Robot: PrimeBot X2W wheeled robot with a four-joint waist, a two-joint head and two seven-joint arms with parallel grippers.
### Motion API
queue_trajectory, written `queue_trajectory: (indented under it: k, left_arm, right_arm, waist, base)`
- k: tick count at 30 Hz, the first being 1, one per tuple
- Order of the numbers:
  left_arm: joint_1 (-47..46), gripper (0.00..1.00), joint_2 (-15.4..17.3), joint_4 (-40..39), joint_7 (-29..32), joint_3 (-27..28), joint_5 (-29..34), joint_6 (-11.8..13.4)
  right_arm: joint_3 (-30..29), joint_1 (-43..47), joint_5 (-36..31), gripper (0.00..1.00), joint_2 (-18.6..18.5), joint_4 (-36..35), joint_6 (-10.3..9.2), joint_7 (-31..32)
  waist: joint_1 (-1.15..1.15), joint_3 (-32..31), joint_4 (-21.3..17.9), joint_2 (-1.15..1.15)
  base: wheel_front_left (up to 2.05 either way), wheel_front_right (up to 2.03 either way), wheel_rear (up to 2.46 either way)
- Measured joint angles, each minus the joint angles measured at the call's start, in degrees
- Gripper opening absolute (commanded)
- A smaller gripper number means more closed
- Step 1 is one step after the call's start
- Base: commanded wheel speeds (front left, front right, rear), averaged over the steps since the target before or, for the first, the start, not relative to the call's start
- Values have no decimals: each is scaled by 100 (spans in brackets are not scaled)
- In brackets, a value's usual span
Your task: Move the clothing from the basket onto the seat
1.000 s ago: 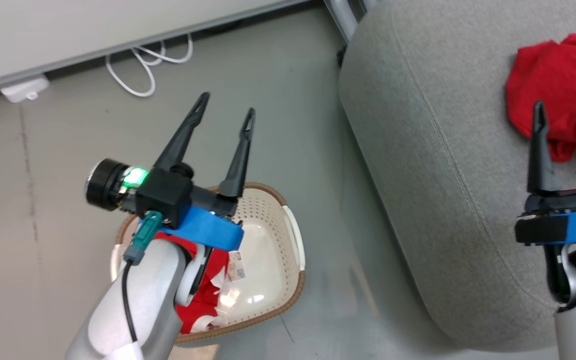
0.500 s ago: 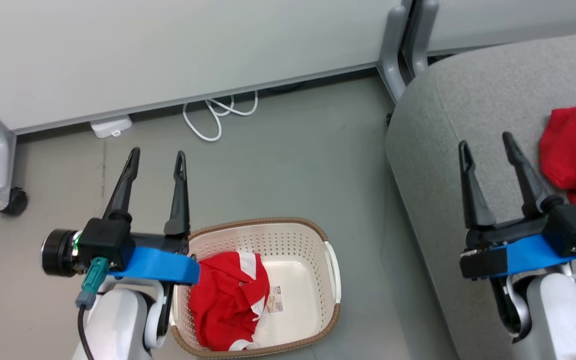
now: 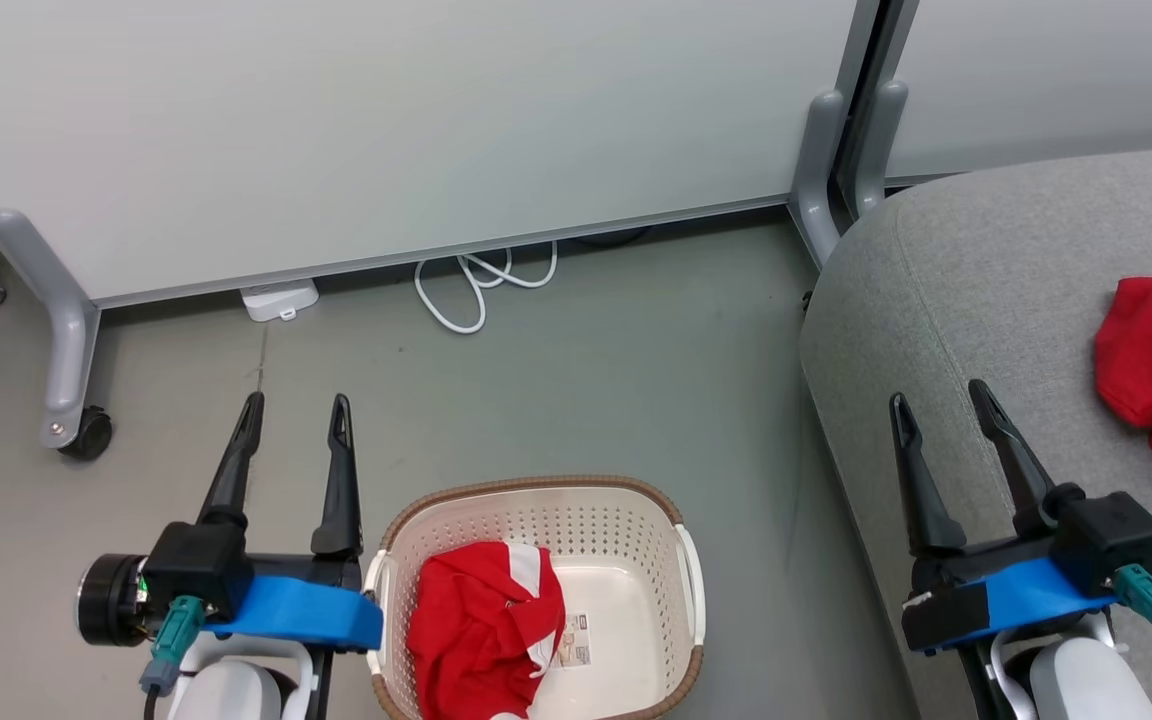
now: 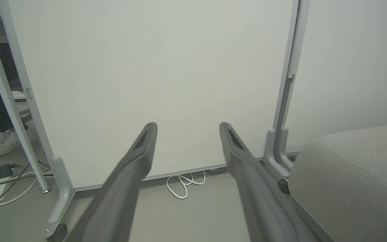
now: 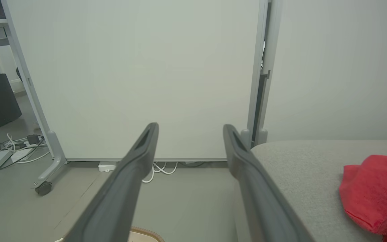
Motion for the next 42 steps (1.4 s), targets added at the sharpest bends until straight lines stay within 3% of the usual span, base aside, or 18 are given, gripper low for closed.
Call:
queue_trajectory:
  k: [9, 29, 42]
  left_arm:
    - [195, 100, -79, 91, 0, 81, 49, -162]
    - [267, 100, -111, 220, 0, 214, 98, -234]
    - [-736, 100, 19, 1088, 0, -505, 319, -294]
  right_arm:
    - [-47, 339, 19, 100, 60, 91, 0, 0]
    - [67, 466, 65, 100, 115, 121, 0, 0]
    - [240, -48, 63, 100, 121, -18, 0, 0]
  waist:
    - [0, -149, 90, 0]
    - [0, -154, 116, 0]
    - [1, 475, -113, 0]
  base:
    - [0, 0, 0]
    - [0, 0, 0]
    - [0, 0, 0]
